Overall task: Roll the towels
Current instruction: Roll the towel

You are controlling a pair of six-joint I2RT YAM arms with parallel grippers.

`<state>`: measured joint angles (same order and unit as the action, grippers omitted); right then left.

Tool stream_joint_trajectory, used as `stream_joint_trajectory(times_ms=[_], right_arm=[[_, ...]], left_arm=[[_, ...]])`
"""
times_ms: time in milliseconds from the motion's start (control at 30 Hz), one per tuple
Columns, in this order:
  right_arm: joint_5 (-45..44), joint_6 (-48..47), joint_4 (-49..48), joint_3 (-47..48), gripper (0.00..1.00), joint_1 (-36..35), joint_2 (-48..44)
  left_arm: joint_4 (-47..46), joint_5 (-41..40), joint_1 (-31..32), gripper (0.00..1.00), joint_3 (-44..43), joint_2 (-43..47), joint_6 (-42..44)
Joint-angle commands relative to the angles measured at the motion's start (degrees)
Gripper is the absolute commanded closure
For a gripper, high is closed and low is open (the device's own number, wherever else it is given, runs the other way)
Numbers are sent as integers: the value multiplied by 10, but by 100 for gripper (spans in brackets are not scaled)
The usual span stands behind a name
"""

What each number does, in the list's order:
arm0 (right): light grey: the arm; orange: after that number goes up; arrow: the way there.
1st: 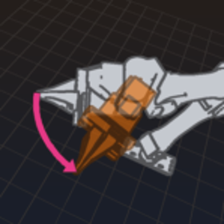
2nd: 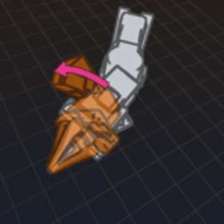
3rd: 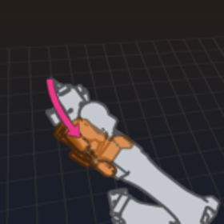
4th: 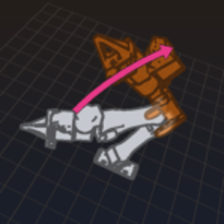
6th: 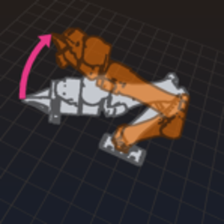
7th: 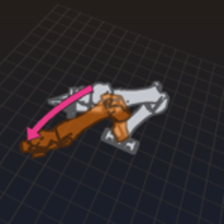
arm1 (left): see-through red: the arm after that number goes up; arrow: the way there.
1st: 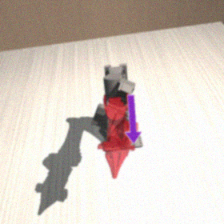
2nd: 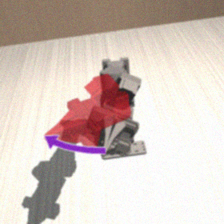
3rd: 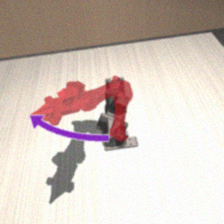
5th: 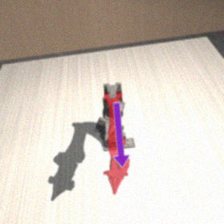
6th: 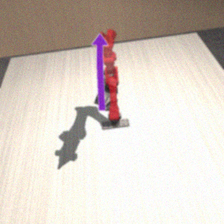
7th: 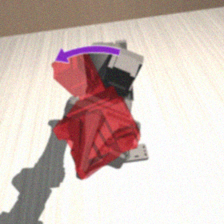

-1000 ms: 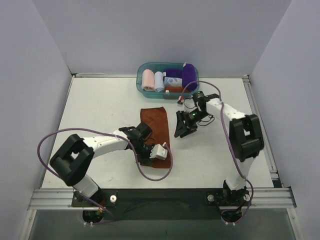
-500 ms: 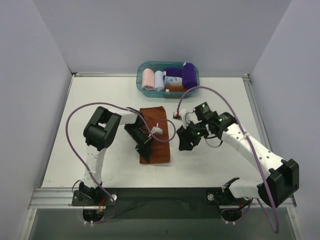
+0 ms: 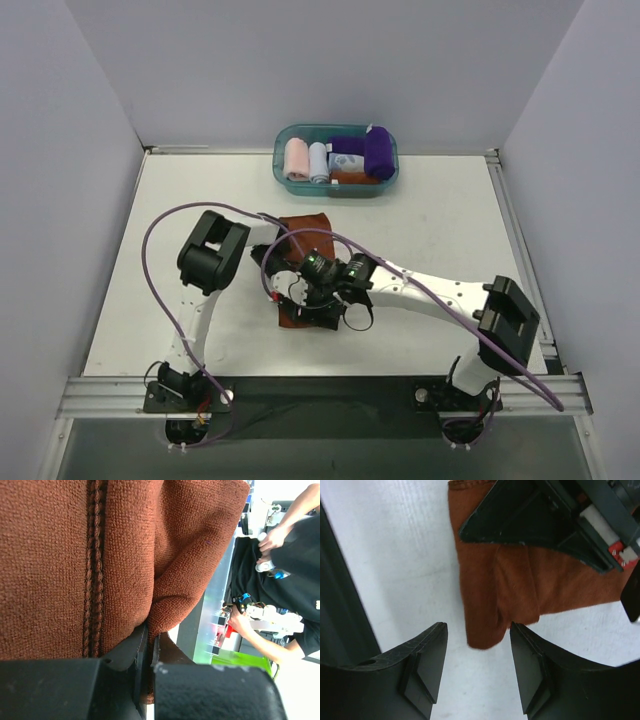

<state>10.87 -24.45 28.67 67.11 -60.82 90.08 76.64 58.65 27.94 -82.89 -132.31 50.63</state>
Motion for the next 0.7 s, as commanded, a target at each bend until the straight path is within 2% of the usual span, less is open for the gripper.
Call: stream_joint_trajectory(times_ms=[0,133,333,467,533,567,633,667], right_arm=[[-62,-12,-53,10,47,-7,38],[-41,-13,-75,-4,48,-6,69],[19,2,-90,-47,54,7,86],[63,10,-98,-64,79,34,94],[113,19,-89,-61,89,59,106],[134,29,-85,-58,98,71,110],[186,39,-64,-52,100,105,118],[202,44,-57,-48,100,113,120]], left_arm=[[-39,-63,-5,98,-13,-24,22],[-38,-64,-5,96,-15,-26,20],[-38,-62,-11,95,-16,-30,18],[-38,-58,-12,95,-15,-28,18],[-43,-53,-16,94,-10,-20,18],[-47,-46,-24,91,-7,-16,15],[-74,-36,-37,86,12,11,10],[-86,-29,-52,80,19,21,-4]])
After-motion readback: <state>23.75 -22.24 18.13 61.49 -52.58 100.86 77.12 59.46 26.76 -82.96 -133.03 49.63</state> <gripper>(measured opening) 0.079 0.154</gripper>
